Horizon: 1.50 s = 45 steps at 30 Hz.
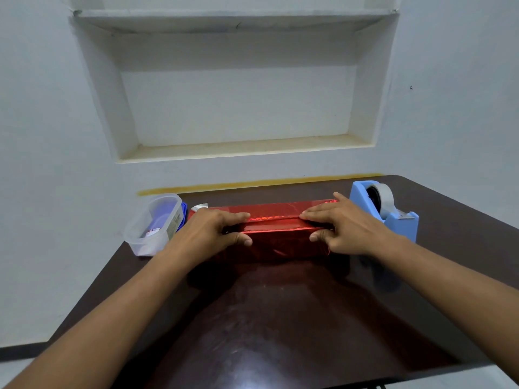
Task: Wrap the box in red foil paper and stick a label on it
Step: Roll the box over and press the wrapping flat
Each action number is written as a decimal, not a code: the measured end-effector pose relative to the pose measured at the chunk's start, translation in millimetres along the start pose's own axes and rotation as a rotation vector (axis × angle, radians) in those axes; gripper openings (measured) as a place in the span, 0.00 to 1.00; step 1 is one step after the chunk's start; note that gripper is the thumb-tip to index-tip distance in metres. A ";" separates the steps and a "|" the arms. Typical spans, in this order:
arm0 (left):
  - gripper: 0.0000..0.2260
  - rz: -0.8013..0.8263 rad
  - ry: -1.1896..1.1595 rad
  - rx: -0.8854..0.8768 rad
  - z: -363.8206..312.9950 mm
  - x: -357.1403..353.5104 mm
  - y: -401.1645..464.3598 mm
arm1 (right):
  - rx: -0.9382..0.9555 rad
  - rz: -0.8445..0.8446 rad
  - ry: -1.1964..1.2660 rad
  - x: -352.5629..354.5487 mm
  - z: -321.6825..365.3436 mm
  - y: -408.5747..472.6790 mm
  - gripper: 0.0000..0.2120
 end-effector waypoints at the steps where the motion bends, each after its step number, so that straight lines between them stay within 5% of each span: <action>1: 0.33 -0.005 -0.013 0.015 1.3 0.5 -0.9 | 0.002 -0.020 0.026 0.5 0.1 -1.3 0.30; 5: 0.34 -0.034 -0.039 0.025 2.9 1.9 -3.6 | -0.004 -0.081 0.070 4.6 -0.7 -6.2 0.36; 12: 0.30 -0.055 0.104 -0.058 -7.7 2.0 -4.1 | -0.009 -0.203 0.051 9.4 -4.6 -15.8 0.32; 19: 0.19 -0.094 0.260 -0.109 -20.5 -2.3 -2.5 | -0.056 -0.255 0.015 13.6 -11.3 -22.3 0.31; 32: 0.31 -0.133 0.518 0.037 -41.3 2.5 12.5 | -0.033 -0.268 0.099 14.0 -12.7 -24.0 0.22; 40: 0.27 -0.019 0.308 -0.042 -66.6 -32.0 47.0 | -0.077 -0.248 0.111 13.5 -17.3 -24.6 0.21; 45: 0.26 -0.112 0.277 -0.044 -59.4 -39.6 33.7 | -0.151 -0.253 0.112 14.6 -18.3 -28.1 0.20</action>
Point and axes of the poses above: each hand's wrist, its own y-axis towards the middle knuckle, its own x-axis out of the back of the hand, z = x × y, the point moved 10 cm from there along y, towards the middle knuckle, and after that the axes turned 2 degrees about z, right-handed, at the moved point
